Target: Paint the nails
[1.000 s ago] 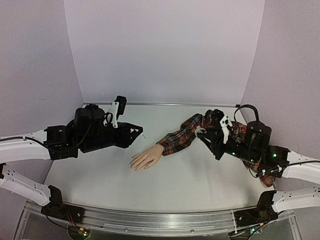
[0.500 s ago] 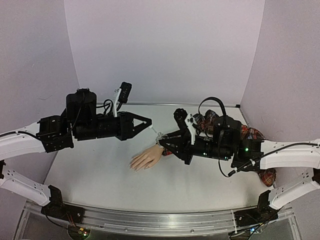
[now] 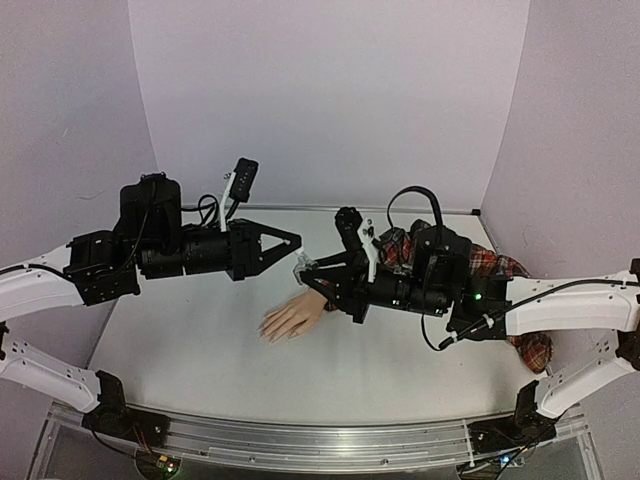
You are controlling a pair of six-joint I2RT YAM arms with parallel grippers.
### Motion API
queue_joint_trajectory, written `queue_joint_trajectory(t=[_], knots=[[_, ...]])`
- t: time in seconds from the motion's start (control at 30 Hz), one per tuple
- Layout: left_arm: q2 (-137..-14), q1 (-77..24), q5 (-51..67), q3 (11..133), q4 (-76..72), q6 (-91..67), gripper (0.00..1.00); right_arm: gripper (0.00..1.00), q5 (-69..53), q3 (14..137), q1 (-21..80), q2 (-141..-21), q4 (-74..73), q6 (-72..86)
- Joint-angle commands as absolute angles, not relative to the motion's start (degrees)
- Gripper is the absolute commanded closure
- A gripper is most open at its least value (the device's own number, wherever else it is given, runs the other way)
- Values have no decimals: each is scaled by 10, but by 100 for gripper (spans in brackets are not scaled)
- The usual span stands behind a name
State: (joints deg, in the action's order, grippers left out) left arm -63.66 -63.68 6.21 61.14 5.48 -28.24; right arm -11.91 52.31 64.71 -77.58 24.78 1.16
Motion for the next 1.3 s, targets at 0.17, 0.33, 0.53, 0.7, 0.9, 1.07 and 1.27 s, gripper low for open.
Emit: queue_joint_trajectory(t=[0.17,0.33,0.53,0.7,0.9,1.07,1.27], knots=[[-558,-634,-60,604,48,-278,100,100,-103,514,652,-748,285,4],[-577,-634,-46,613,52,-282,100,100,-113,532,652,-751,286,5],[-590,-634,-38,611,44,-285,100,100,-123,558,652,-763,286,-19],[-593,-634,-34,609,44,-285,100,100,-119,566,652,-768,284,-23],[-594,-634,-28,608,35,-287,100,100,-116,575,651,-782,281,-24],[-592,-634,-21,611,35,-290,100,100,-114,577,652,-788,281,-27],[-609,-634,-3,618,37,-291,100,100,-110,580,652,-790,281,-31]])
